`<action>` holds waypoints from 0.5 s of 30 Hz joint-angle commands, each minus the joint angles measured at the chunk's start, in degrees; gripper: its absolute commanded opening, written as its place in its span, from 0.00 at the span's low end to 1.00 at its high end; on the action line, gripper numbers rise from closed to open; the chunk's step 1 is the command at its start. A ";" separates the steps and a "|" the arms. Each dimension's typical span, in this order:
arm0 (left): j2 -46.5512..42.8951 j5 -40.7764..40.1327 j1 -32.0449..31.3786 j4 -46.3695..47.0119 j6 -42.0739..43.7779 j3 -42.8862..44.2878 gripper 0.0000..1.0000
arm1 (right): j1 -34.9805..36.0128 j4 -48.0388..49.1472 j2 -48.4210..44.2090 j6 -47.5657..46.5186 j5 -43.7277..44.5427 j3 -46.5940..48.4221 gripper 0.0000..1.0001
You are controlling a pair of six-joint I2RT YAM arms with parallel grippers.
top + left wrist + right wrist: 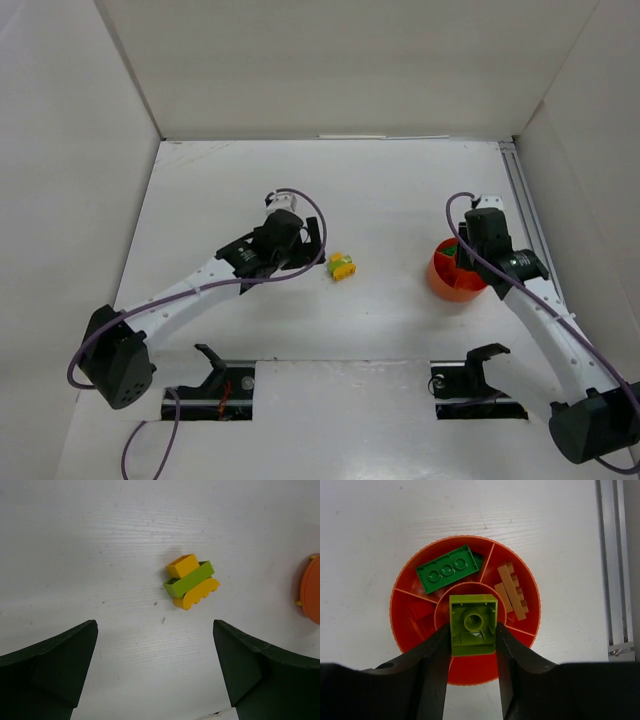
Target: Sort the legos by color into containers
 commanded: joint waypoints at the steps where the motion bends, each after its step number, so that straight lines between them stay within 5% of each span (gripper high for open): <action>1: 2.30 0.81 0.62 2.64 3.47 4.05 0.99 | -1.05 2.97 -1.18 -1.36 -2.26 1.45 0.30; 15: 11.01 3.80 1.68 3.69 5.85 8.80 0.99 | -3.42 6.40 1.10 -4.44 -7.44 -0.83 0.47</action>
